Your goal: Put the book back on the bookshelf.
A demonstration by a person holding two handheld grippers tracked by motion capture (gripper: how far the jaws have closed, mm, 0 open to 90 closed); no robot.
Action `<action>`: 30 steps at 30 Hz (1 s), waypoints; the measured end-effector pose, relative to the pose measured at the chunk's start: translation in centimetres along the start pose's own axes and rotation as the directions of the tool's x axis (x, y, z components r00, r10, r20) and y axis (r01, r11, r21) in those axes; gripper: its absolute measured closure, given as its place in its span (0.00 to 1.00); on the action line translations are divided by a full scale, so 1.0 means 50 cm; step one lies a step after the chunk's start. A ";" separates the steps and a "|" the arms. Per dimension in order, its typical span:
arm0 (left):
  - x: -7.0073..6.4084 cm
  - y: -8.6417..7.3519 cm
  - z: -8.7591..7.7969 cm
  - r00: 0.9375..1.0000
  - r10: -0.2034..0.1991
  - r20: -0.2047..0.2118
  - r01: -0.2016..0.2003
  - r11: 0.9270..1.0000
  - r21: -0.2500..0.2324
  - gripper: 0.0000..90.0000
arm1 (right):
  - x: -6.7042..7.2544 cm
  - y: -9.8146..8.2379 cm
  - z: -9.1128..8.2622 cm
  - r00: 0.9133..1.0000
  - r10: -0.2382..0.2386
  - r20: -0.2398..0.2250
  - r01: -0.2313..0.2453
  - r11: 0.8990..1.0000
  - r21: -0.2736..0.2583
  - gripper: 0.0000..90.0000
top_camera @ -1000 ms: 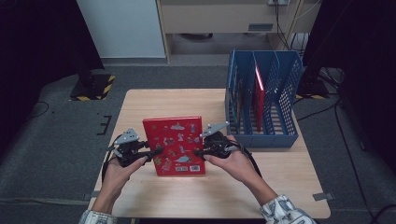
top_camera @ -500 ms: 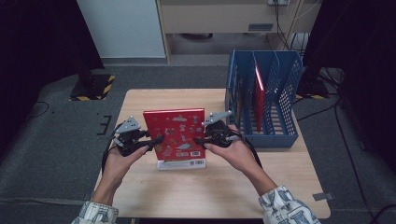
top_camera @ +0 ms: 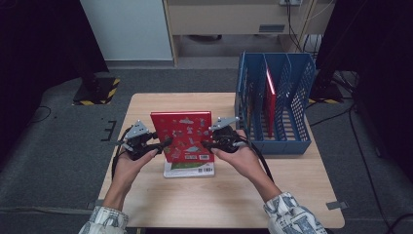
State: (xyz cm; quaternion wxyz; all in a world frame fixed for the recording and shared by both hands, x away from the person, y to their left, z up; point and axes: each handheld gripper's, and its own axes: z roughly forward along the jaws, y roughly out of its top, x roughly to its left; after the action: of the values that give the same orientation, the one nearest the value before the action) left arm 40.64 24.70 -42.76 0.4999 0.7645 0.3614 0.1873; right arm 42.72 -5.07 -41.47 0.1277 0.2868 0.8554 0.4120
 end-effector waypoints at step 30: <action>-0.029 -0.022 0.006 1.000 0.002 -0.009 -0.002 1.000 -0.022 0.28 | 0.068 0.001 -0.038 0.994 -0.071 -0.083 0.063 0.993 -0.097 0.58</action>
State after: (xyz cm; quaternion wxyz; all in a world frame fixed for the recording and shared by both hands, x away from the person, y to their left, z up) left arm 39.43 23.70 -43.76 0.5066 0.7584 0.3606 0.1954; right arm 39.12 -4.21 -40.18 0.1176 0.2334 0.8490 0.4593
